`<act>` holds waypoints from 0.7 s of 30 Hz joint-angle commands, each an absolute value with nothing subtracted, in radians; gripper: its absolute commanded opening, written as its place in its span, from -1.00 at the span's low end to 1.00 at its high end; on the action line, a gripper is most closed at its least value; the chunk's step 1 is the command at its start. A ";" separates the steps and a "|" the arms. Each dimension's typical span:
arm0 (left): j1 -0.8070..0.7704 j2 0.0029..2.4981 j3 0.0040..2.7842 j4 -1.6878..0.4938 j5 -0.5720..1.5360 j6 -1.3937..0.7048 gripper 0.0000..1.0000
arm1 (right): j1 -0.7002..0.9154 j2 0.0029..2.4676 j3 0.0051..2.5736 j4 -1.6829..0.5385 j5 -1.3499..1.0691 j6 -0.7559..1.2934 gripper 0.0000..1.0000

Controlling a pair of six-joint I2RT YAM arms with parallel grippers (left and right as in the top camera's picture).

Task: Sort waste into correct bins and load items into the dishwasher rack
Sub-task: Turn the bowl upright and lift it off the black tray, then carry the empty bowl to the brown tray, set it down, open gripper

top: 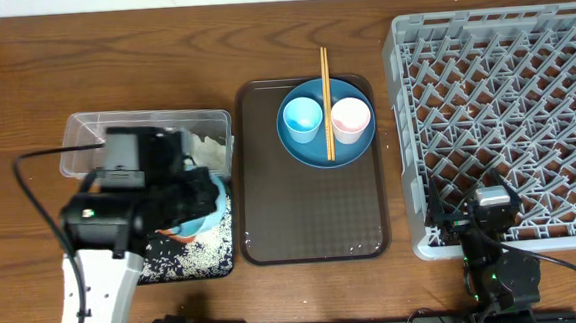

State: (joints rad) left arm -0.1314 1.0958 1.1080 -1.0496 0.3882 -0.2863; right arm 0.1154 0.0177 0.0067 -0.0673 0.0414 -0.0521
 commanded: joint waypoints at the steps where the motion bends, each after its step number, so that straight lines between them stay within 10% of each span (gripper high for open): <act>1: -0.228 1.092 1.130 -1.034 0.262 -0.384 -0.88 | 0.110 0.016 0.006 -0.071 0.049 -0.057 0.98; 21: -0.656 1.240 1.103 -0.997 0.070 -0.542 -0.88 | 0.110 0.016 0.006 -0.071 0.049 -0.057 0.98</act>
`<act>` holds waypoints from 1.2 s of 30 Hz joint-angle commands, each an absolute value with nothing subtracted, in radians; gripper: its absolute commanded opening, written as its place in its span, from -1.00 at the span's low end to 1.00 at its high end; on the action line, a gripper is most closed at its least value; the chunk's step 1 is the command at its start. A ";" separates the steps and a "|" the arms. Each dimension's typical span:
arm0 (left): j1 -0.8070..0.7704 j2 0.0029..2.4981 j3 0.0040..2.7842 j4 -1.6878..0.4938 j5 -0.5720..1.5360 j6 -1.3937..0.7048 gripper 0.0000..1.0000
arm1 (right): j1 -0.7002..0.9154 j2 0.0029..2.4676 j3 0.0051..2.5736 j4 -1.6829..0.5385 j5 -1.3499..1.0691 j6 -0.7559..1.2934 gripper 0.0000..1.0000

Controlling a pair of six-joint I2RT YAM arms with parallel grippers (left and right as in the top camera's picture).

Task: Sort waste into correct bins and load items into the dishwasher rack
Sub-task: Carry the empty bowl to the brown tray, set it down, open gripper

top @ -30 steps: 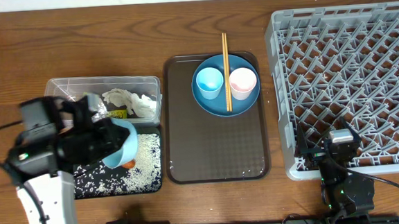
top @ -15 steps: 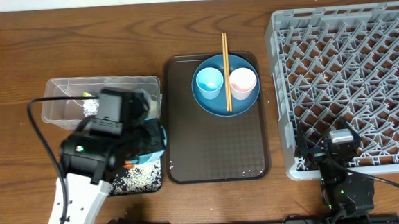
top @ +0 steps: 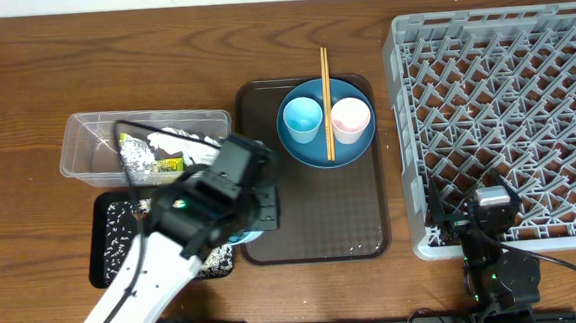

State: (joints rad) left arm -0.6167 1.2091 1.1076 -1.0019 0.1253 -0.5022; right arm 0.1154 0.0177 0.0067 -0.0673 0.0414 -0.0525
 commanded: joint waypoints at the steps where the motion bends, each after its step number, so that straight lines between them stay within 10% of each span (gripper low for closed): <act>1: -0.677 1.258 1.103 -0.994 0.056 -0.551 -0.88 | 0.110 0.016 0.006 -0.071 0.049 -0.057 0.98; 36: -0.776 1.425 1.103 -0.875 0.010 -0.567 -0.87 | 0.110 0.016 0.006 -0.071 0.049 -0.057 0.99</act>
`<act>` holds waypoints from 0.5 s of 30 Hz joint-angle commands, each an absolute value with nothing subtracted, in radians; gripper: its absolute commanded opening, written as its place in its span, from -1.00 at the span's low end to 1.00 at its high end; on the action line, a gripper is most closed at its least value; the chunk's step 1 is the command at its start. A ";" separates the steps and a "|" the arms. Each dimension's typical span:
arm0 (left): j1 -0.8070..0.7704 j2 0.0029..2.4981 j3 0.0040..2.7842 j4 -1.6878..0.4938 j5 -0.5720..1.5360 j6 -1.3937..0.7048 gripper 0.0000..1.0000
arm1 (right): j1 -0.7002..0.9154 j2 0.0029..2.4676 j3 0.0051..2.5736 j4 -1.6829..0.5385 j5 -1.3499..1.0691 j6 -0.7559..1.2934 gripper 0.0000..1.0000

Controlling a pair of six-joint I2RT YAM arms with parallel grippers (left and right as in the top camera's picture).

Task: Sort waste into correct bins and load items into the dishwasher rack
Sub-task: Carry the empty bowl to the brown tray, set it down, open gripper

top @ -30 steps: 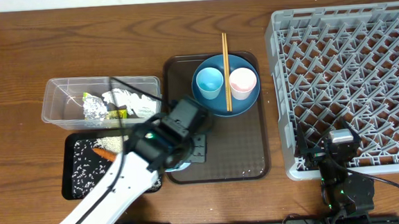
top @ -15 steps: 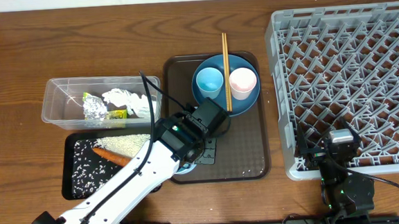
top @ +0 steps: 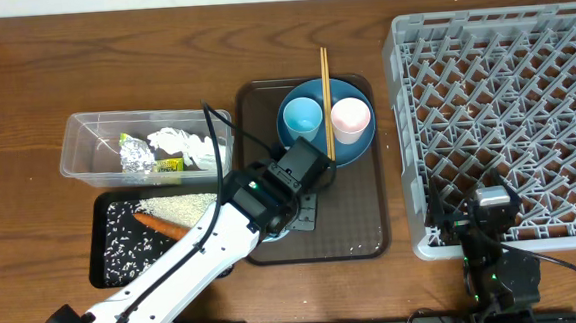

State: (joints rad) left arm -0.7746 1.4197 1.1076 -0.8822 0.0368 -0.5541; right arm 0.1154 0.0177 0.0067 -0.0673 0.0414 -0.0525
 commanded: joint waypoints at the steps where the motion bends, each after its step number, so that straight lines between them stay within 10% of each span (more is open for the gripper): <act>1: -0.776 1.425 1.103 -0.868 0.010 -0.567 -0.88 | 0.110 0.016 0.006 -0.071 0.049 -0.057 0.98; 15: -0.779 1.425 0.976 -0.669 0.010 -0.578 -0.88 | 0.110 0.016 0.006 -0.071 0.049 -0.057 0.99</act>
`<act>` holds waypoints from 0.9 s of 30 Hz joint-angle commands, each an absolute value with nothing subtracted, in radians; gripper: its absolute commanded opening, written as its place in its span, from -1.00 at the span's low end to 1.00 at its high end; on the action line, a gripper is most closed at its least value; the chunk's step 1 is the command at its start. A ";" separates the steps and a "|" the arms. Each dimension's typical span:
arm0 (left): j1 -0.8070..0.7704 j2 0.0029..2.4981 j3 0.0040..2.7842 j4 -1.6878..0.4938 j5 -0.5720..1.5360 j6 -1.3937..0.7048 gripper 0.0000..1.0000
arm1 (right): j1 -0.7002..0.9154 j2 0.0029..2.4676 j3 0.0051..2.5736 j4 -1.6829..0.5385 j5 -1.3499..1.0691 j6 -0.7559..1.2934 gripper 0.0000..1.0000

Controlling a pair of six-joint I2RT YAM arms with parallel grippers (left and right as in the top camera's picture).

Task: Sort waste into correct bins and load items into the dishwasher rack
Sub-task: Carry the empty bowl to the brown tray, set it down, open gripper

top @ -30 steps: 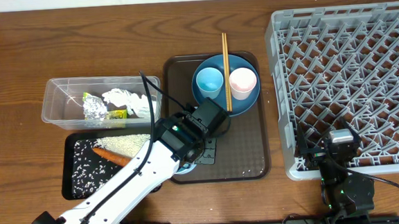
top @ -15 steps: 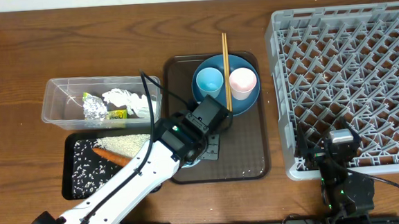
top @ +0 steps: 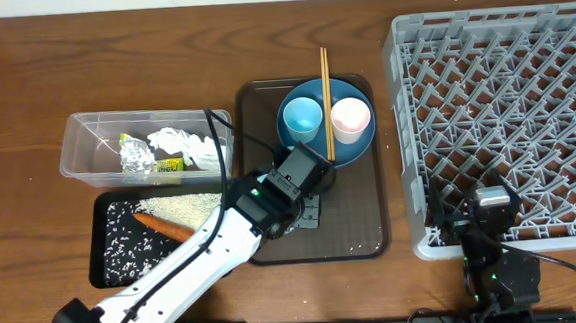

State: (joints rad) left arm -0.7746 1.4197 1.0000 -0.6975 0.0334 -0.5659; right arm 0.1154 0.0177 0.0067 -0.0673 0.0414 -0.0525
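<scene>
My left arm reaches from the bottom left onto the brown tray [top: 352,218]. Its gripper [top: 309,208] sits low over the tray's left middle, just below the blue plate [top: 312,152]. The wrist hides whatever lies between its fingers, and no bowl shows. On the plate stand a blue cup [top: 301,118] and a pink cup [top: 351,119], with a chopstick [top: 325,79] laid between them. The grey dishwasher rack [top: 505,98] is at the right. My right gripper [top: 491,207] rests at the rack's front edge, its fingers unclear.
A clear bin [top: 92,143] at the left holds foil and wrappers. In front of it, a black bin [top: 123,252] holds rice and a carrot [top: 162,225]. Cables trail from both arms near the table's front edge.
My left gripper has shifted slightly on the tray. The pale blue bit of bowl that showed under the wrist is now hidden. The right arm has not moved.
My left gripper was over the black bin with a light blue bowl. Then it was at the bin's right end, still with the bowl, and rice lay in the bin. After that it stood over the tray's left side, where it stays.
</scene>
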 commanded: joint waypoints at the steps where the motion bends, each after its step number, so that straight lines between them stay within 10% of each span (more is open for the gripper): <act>1: -0.779 1.425 0.969 -0.662 0.010 -0.578 -0.88 | 0.110 0.016 0.006 -0.071 0.049 -0.057 0.98; 16: -0.883 1.425 0.876 -0.536 0.010 -0.578 -0.87 | 0.110 0.016 0.006 -0.071 0.048 -0.057 0.99; 23: -0.883 1.425 0.875 -0.537 -0.001 -0.577 -0.02 | 0.110 0.016 0.006 -0.071 0.049 -0.057 0.98; 27: -0.872 1.389 0.907 -0.554 -0.002 -0.577 0.15 | 0.110 0.016 0.006 -0.071 0.048 -0.057 0.99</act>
